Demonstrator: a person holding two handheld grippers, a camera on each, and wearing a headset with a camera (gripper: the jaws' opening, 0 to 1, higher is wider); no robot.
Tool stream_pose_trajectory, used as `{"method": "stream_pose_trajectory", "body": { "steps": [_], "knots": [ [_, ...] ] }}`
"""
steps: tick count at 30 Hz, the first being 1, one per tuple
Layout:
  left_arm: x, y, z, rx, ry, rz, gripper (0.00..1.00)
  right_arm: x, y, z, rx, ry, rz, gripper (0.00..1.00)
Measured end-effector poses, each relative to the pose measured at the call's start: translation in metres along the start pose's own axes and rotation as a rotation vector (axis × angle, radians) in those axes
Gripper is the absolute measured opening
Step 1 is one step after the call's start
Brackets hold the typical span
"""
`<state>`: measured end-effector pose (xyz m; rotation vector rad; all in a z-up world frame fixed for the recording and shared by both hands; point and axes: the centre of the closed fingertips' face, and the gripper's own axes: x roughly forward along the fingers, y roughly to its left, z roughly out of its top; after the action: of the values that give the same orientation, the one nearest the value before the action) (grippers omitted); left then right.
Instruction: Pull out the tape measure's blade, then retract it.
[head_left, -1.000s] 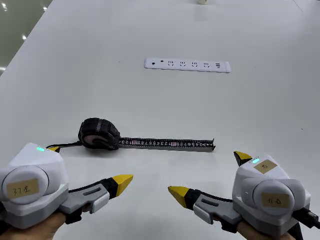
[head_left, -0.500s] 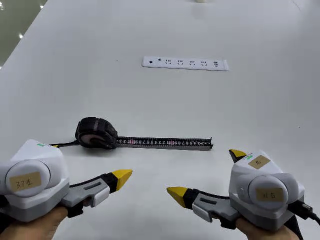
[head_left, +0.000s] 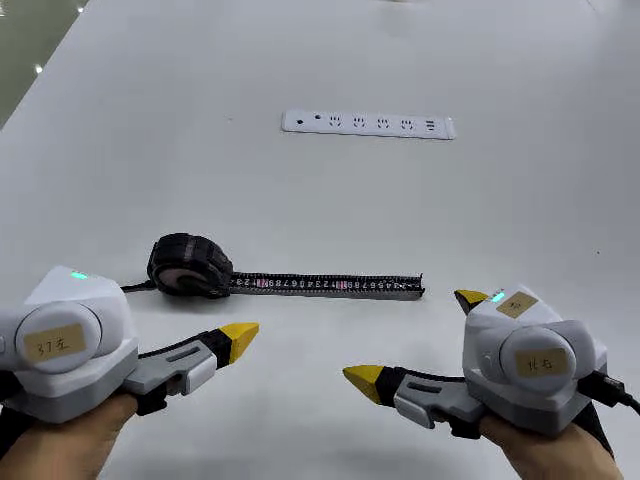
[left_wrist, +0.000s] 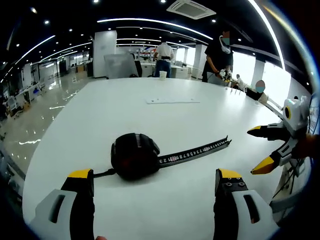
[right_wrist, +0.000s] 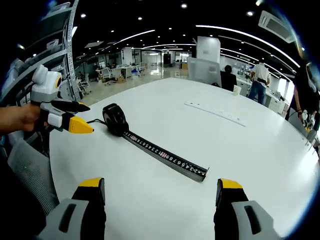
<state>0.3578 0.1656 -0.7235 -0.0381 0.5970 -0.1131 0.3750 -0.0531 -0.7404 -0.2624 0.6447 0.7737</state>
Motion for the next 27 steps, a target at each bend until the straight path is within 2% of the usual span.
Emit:
{"method": "stream_pose_trajectory", "body": {
  "steps": [7, 16, 21, 27],
  "knots": [
    [0.008, 0.003, 0.001, -0.017, 0.007, 0.021, 0.98, 0.003, -0.006, -0.001, -0.013, 0.005, 0.026, 0.83],
    [0.02, 0.006, 0.005, -0.028, 0.011, 0.031, 0.94, 0.007, -0.013, -0.004, -0.035, 0.029, 0.045, 0.79],
    [0.028, 0.008, 0.008, -0.046, 0.01, 0.035, 0.91, 0.011, -0.022, -0.002, -0.068, 0.025, 0.051, 0.75],
    [0.034, 0.015, 0.007, -0.05, 0.031, 0.068, 0.84, 0.014, -0.031, -0.002, -0.097, 0.041, 0.059, 0.71]
  ]
}}
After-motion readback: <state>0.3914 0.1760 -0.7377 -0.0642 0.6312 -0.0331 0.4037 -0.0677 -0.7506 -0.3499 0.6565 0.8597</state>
